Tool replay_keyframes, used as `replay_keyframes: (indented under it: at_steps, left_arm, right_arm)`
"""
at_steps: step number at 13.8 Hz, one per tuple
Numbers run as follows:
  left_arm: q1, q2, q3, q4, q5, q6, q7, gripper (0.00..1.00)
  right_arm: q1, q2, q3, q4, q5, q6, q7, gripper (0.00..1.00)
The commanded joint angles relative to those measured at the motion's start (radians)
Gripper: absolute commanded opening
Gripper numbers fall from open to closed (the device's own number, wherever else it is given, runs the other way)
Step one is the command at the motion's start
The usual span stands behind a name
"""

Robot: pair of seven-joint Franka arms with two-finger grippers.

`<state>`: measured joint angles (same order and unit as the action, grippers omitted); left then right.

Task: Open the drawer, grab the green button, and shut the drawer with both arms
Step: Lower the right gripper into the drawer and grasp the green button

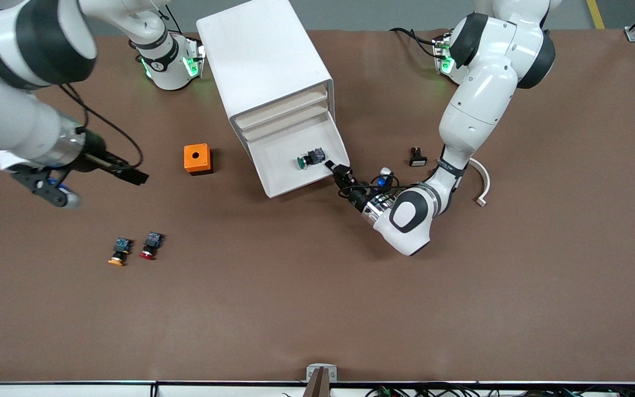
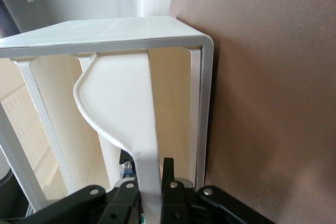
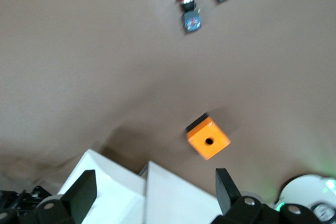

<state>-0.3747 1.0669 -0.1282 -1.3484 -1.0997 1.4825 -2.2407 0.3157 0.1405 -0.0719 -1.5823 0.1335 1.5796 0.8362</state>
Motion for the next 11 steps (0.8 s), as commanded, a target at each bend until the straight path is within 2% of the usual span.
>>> replay_keyframes:
  at_steps: [1, 4, 5, 6, 8, 11]
  left_arm:
    - [0.005, -0.002, 0.005, 0.005, -0.02, 0.012, 0.003, 0.26]
    - [0.022, -0.005, 0.005, 0.005, -0.02, 0.012, 0.14, 0.82]
    - [0.025, -0.011, 0.004, 0.005, -0.02, 0.01, 0.188, 0.93]
    - [0.029, -0.015, 0.004, 0.009, -0.017, 0.01, 0.211, 0.98]
    - [0.045, -0.019, 0.004, 0.041, -0.012, 0.007, 0.284, 0.99]
    - [0.051, -0.021, 0.002, 0.104, 0.006, -0.004, 0.479, 0.99]
  right_arm:
    - [0.109, -0.01, -0.011, -0.039, 0.017, 0.052, 0.188, 1.0]
    - [0.273, -0.006, -0.012, -0.125, 0.025, 0.19, 0.418, 1.0]
    - [0.323, 0.002, -0.012, -0.142, 0.023, 0.238, 0.487, 1.0]
    - [0.374, 0.023, -0.012, -0.153, 0.021, 0.288, 0.551, 1.0]
    - [0.465, 0.086, -0.014, -0.151, 0.005, 0.364, 0.657, 1.0]
    - [0.568, 0.183, -0.014, -0.153, -0.069, 0.456, 0.788, 1.0]
